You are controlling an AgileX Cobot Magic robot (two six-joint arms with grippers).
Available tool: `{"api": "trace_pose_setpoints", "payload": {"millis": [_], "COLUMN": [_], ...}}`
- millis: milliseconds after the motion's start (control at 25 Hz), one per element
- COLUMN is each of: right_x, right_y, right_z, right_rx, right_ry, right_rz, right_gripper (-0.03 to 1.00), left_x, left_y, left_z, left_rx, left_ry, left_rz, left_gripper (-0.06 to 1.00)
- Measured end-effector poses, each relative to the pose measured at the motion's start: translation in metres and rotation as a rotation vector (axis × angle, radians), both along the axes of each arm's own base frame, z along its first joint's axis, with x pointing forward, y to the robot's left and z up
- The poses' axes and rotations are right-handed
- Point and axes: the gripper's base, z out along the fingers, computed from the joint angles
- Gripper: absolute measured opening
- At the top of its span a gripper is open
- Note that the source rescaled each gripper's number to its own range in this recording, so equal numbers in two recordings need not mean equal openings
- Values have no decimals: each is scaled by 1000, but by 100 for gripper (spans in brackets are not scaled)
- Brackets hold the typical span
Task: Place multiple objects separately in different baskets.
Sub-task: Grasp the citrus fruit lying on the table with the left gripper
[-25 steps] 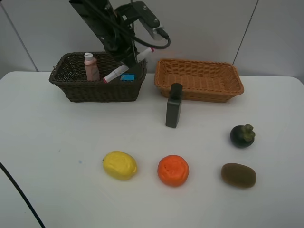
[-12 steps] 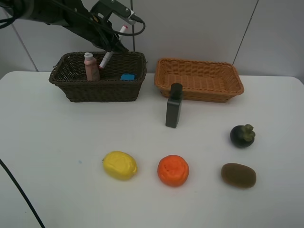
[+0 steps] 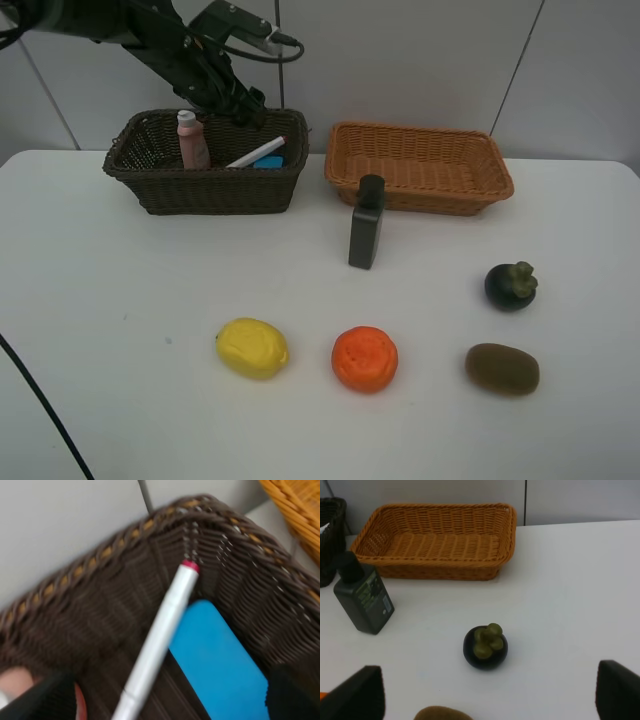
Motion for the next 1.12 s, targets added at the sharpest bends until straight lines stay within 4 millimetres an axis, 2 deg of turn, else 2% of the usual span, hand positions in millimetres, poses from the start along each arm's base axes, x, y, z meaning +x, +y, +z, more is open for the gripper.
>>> {"api": "trace_pose_setpoints", "payload": {"millis": [160,280,400,560,720,920,1120], "right_x": [0,0,0,0,0,0,0], "right_y": [0,0,0,0,0,0,0], "right_z": [0,0,0,0,0,0,0], "right_rx": [0,0,0,0,0,0,0], "right_ry": [0,0,0,0,0,0,0], "right_rz": [0,0,0,0,0,0,0], "right_gripper": [100,100,100,100,100,100,100], "left_x": [-22,-42,-60,-73,-105,-160,-196], "left_y": [6,10,14,8,-16,-55,-68], "left_z": [33,50,56,59,54,31,2], "left_rx": [-24,-25,37,73,161,274,433], "left_ry": [178,353,535,575,586,658,712], "left_rz": [60,102,101,31,-148,-346,-502], "left_gripper": [100,100,100,100,100,100,100]}}
